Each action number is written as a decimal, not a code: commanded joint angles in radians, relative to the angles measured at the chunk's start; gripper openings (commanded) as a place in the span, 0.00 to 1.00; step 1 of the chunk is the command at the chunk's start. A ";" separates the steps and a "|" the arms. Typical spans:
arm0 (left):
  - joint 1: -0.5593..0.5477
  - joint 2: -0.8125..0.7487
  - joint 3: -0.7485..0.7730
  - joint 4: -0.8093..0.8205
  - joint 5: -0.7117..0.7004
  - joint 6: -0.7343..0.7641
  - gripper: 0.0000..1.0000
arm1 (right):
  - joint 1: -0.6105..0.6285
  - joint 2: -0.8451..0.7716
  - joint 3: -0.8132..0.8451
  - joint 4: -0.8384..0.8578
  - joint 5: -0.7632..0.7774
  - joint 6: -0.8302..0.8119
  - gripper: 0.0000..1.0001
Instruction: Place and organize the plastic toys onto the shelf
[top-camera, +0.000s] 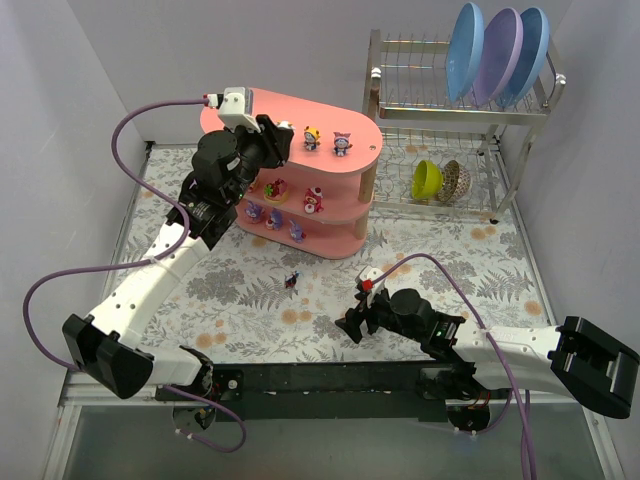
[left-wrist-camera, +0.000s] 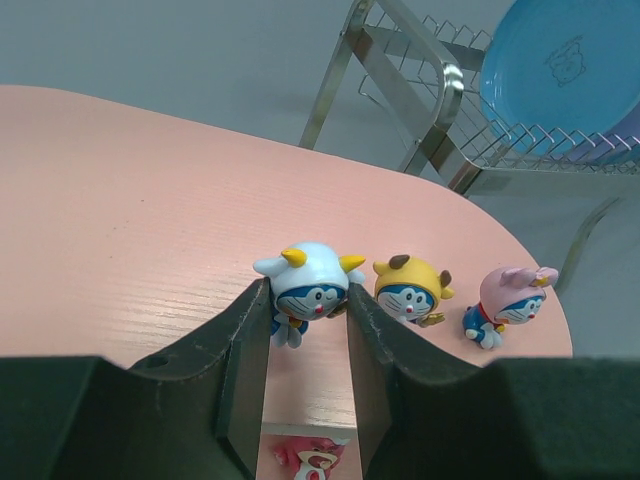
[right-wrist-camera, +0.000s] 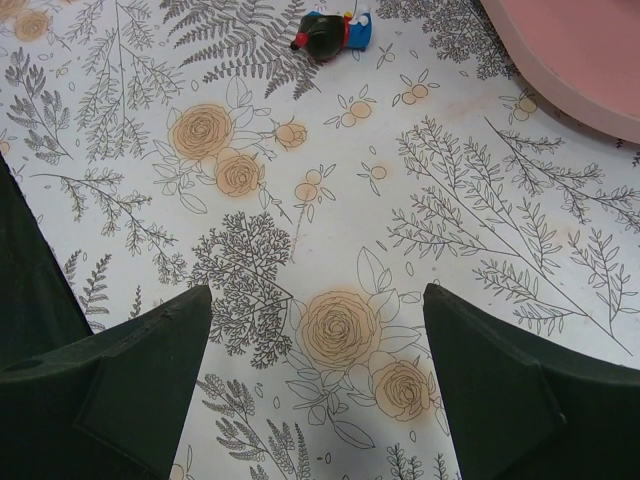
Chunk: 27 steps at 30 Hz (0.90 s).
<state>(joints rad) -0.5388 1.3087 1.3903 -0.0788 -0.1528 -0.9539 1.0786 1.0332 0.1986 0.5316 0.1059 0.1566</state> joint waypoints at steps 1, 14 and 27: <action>0.003 -0.006 0.035 0.001 -0.007 0.012 0.14 | 0.003 -0.007 -0.002 0.031 0.015 -0.006 0.94; 0.011 -0.002 0.018 -0.018 -0.019 0.012 0.24 | 0.003 -0.001 -0.001 0.031 0.015 -0.006 0.94; 0.014 -0.009 0.013 -0.021 -0.013 0.003 0.37 | 0.003 0.002 -0.001 0.033 0.014 -0.008 0.94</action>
<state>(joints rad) -0.5312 1.3186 1.3903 -0.1040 -0.1570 -0.9554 1.0786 1.0340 0.1986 0.5304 0.1059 0.1562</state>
